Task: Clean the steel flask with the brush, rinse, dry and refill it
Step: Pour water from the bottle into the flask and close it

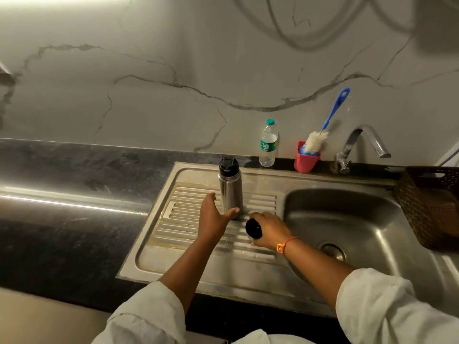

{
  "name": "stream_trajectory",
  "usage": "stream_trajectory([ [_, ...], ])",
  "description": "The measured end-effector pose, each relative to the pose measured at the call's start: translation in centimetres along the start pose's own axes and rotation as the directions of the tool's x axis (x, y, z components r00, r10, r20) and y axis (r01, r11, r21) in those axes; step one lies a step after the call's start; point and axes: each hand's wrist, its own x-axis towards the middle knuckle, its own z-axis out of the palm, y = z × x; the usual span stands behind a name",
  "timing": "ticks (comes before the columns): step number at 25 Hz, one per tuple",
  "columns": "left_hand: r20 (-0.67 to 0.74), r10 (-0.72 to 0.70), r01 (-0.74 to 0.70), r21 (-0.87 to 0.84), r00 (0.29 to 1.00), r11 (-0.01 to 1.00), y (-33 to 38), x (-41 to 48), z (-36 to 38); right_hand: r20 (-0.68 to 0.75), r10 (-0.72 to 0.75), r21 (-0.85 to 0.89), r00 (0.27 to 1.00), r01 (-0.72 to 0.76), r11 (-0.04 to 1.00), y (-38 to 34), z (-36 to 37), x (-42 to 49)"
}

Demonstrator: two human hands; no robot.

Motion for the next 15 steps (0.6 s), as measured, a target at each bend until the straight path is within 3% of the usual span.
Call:
stream_trajectory([
  [2,-0.012,0.002,-0.002,0.001,1.0,1.0,-0.3,-0.4,0.0,-0.087,0.069,0.227,0.994,-0.048,0.973,-0.3,-0.1,-0.2],
  [3,-0.017,0.006,-0.006,0.003,1.0,1.0,-0.3,-0.4,-0.1,-0.094,0.148,0.454,0.985,-0.09,0.886,-0.5,-0.4,-0.3],
  [5,-0.024,0.017,-0.017,0.008,1.0,1.0,-0.4,-0.3,-0.5,-0.005,0.26,0.858,0.966,-0.129,0.497,-1.1,-1.5,-0.5],
  [6,-0.03,0.023,-0.023,0.009,0.999,1.0,-0.3,-0.2,-0.7,0.065,0.267,0.944,0.962,-0.146,0.297,-1.4,-2.1,-0.5],
  [9,-0.051,0.051,-0.051,-0.003,0.997,0.999,0.7,0.3,-1.2,0.146,0.272,0.986,0.951,-0.163,0.04,-1.8,-3.9,-0.1],
  [12,-0.059,0.094,-0.096,-0.02,0.994,0.995,2.3,1.1,-1.7,0.151,0.272,0.965,0.95,-0.083,-0.247,-2.3,-5.4,0.0],
  [14,-0.059,0.129,-0.131,-0.028,0.99,0.991,3.5,1.7,-2.0,0.059,0.247,0.956,0.967,0.017,-0.291,-2.7,-7.2,0.2],
  [15,-0.058,0.143,-0.145,-0.03,0.988,0.989,4.0,1.9,-2.1,-0.012,0.229,0.969,0.973,0.068,-0.239,-2.9,-8.1,0.6],
])
